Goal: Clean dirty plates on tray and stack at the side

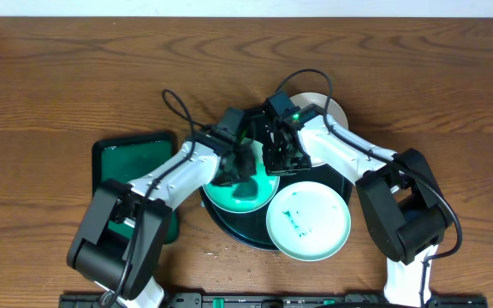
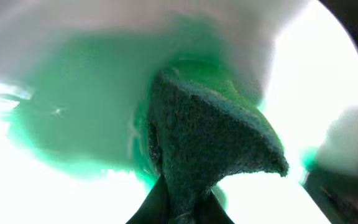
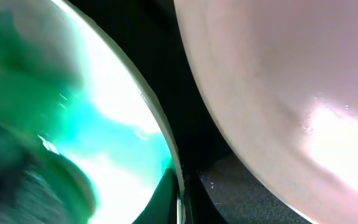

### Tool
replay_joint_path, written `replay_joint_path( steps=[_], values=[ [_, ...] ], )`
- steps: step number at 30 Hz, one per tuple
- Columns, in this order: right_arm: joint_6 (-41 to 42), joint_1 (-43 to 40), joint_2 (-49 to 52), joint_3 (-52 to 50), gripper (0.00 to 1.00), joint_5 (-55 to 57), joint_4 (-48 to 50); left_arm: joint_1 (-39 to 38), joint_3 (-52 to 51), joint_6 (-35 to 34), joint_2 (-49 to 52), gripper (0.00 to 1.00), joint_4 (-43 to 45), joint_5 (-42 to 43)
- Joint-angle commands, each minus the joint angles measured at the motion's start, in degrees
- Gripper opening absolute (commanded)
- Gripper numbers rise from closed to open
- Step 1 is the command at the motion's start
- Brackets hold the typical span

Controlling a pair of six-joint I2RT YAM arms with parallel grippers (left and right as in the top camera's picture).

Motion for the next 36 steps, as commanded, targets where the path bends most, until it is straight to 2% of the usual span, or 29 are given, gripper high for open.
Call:
replay_joint_path(
  steps=[1,6,12,16,19,26,30,36],
  values=[
    [-0.3,1.2,1.6,-1.5,0.01,0.9,-0.8,4.5,-3.0,-5.5,3.3,0.07,-3.9,-21.1],
    [-0.2,1.2,1.6,-1.5,0.01,0.9,-0.8,5.0,-2.5,-5.7,3.2,0.07,-5.7,-23.4],
    [-0.2,1.2,1.6,-1.5,0.01,0.9,-0.7,4.9,2.4,-4.2,0.9,0.07,-13.9,-23.4],
    [-0.2,1.2,1.6,-1.5,0.01,0.9,-0.4,4.9,6.1,-2.3,-4.1,0.07,-18.7,-23.4],
    [-0.2,1.2,1.6,-1.5,0.01,0.9,-0.1,5.0,7.0,0.1,-9.0,0.07,-19.2,-23.4],
    [-0.3,1.2,1.6,-1.5,0.01,0.9,0.0,6.0,7.0,0.8,-18.5,0.07,-21.9,-25.0],
    [-0.3,1.2,1.6,-1.5,0.01,0.9,0.0,10.0,7.0,0.8,-19.9,0.07,-25.2,-26.0],
    [-0.3,1.2,1.6,-1.5,0.01,0.9,-0.2,21.3,6.0,1.2,-18.8,0.07,-27.0,-25.9]
  ],
)
